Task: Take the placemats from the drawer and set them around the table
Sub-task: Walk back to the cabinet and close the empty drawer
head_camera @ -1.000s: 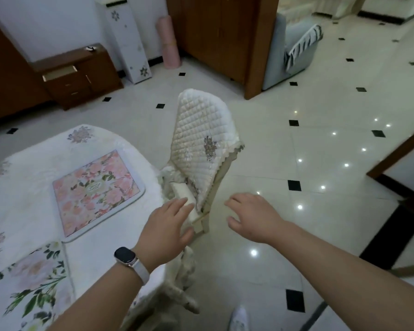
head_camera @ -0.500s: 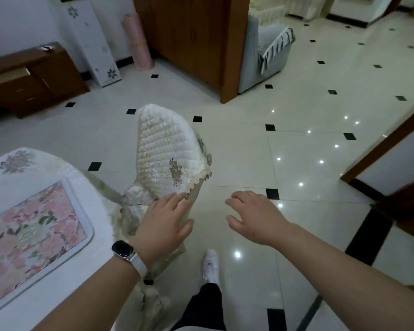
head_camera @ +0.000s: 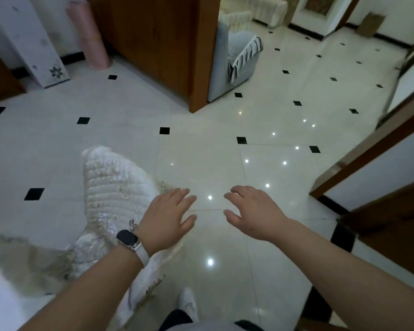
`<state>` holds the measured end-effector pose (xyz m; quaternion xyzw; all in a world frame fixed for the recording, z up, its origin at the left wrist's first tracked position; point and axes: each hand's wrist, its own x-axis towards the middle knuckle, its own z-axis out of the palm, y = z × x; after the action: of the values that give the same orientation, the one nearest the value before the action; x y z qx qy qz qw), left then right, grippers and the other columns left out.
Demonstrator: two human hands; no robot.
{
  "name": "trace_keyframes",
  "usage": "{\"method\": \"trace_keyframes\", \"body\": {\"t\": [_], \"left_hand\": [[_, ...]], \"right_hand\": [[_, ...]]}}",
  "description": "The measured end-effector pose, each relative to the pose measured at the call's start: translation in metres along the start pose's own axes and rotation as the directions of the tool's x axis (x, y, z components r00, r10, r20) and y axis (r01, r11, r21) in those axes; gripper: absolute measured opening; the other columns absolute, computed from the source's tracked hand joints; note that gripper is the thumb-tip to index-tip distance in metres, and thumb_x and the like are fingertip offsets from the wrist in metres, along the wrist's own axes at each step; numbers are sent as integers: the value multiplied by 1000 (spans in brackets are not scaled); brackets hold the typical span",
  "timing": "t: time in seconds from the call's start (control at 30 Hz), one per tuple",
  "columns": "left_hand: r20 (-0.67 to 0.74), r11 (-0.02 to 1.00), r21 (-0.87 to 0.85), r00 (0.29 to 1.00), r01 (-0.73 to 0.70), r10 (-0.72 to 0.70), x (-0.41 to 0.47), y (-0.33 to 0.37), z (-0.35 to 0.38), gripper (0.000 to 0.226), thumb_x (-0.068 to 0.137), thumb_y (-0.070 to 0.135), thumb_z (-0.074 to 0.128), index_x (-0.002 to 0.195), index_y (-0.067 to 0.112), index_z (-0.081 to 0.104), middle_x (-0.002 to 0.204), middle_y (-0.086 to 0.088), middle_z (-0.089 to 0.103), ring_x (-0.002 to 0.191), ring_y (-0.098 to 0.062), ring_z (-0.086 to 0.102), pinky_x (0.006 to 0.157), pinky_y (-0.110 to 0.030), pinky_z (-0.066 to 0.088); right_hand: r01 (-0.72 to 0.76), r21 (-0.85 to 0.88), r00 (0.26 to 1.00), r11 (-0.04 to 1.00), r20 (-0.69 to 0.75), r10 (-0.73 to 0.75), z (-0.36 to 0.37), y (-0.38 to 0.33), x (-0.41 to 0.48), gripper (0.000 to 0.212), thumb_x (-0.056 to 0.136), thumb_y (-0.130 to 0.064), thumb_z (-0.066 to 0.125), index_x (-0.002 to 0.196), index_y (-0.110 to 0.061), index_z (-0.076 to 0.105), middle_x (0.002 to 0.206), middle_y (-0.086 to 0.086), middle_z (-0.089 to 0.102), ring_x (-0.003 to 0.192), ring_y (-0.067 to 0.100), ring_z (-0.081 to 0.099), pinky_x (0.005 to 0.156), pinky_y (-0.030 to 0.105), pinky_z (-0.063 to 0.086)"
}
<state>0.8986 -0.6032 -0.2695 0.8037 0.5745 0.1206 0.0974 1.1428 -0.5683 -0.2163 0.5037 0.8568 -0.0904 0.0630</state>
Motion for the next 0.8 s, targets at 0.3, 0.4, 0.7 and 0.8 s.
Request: {"method": "trace_keyframes", "body": {"t": [0.3,0.4,0.7,0.8], "left_hand": [[7,999,37,1000,-1,0,95,-37,-2,53,89,52,43,132,23,57,138,-1,55,127,-24,50,99,-41,41],[3,998,50,1000,25,-26,127,-48,0,53,90,51,43,134,24,55,139,-1,54,128,-24,48,101,-41,40],[-3,974,61,976,219,-219,253,-88,14,54,90,51,41,133,21,56,138,-4,54,128,-27,49,100,-44,41],[-57,956,84,960,280,-276,292,-90,8,52,88,49,43,128,19,60,133,-5,59,123,-27,54,97,-43,43]], "right_hand": [[-23,41,1000,999,-17,24,-22,49,87,71,83,-58,18,134,-22,51,138,3,50,124,23,47,99,38,37],[26,43,1000,999,8,-26,-21,68,122,70,84,-59,19,133,-21,52,140,5,50,126,25,46,100,39,36],[183,33,976,983,111,-186,-33,157,272,75,81,-60,15,134,-21,51,141,3,48,126,24,45,101,38,36],[268,10,958,963,107,-267,-53,185,327,75,81,-61,15,135,-21,50,140,3,48,126,25,45,101,39,36]]}}
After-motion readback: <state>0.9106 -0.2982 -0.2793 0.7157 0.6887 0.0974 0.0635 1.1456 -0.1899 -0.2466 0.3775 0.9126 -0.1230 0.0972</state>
